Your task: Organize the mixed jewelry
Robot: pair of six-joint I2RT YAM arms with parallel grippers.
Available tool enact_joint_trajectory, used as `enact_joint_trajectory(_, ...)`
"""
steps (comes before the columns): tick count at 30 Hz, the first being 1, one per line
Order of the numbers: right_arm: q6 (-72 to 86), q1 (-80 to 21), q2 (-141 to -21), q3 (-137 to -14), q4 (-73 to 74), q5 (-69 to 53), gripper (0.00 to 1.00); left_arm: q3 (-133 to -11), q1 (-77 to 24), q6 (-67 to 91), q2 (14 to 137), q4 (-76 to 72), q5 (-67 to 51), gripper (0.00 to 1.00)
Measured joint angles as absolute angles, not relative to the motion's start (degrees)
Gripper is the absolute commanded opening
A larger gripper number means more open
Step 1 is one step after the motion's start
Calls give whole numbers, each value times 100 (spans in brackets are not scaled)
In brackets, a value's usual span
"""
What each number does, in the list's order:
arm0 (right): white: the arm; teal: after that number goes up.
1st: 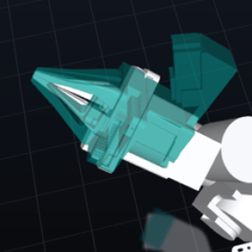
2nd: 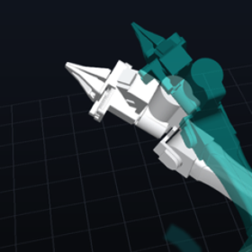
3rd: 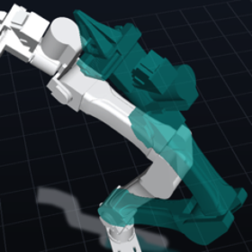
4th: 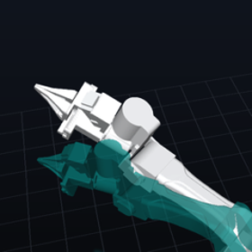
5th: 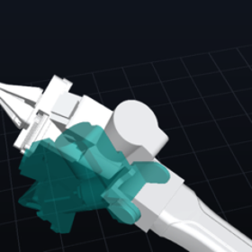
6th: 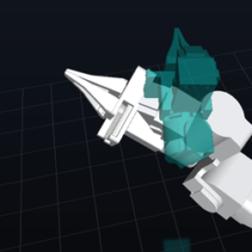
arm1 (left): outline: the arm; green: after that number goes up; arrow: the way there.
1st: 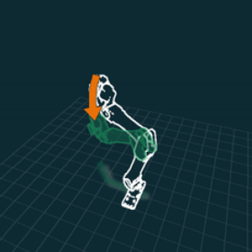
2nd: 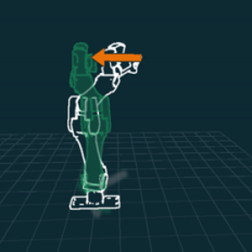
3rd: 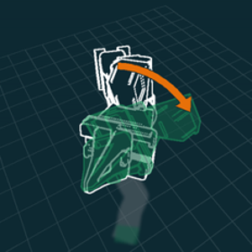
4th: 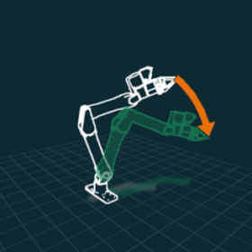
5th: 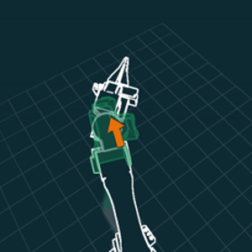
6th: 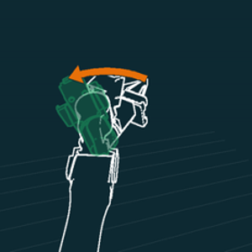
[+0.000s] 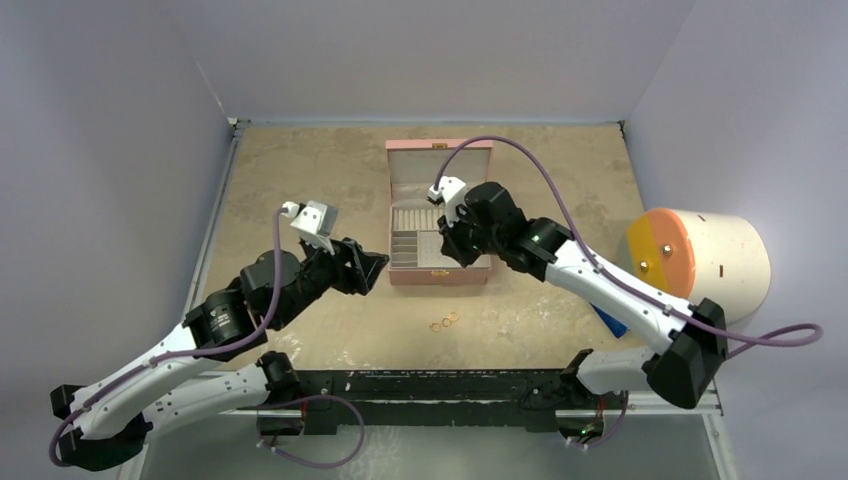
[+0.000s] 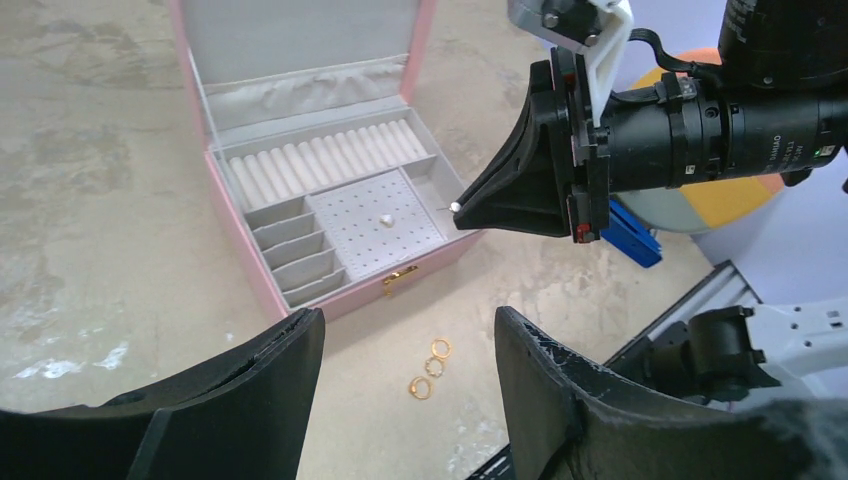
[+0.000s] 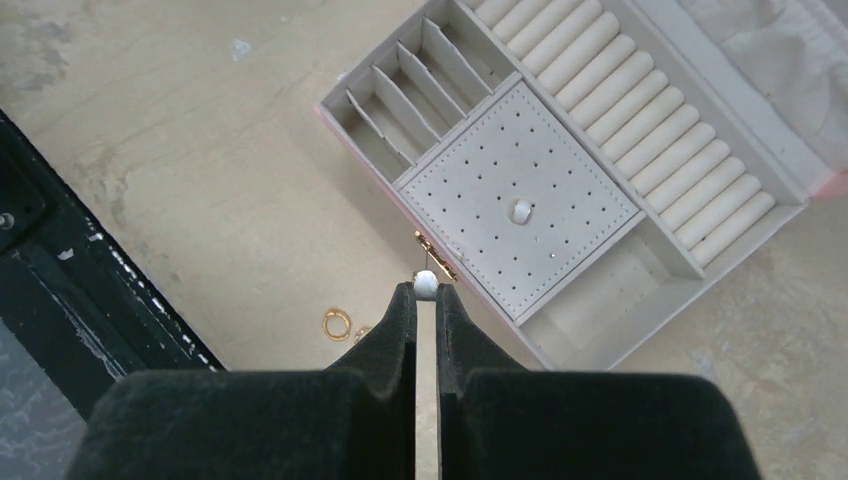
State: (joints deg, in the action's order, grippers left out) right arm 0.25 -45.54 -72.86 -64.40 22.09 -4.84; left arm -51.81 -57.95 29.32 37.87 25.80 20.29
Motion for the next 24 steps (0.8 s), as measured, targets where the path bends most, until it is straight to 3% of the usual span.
enact_joint_trajectory(24,919,-4497,-9887,-8374,3837,222,0,-5249,-5795,2488,3789,3120,2565,63)
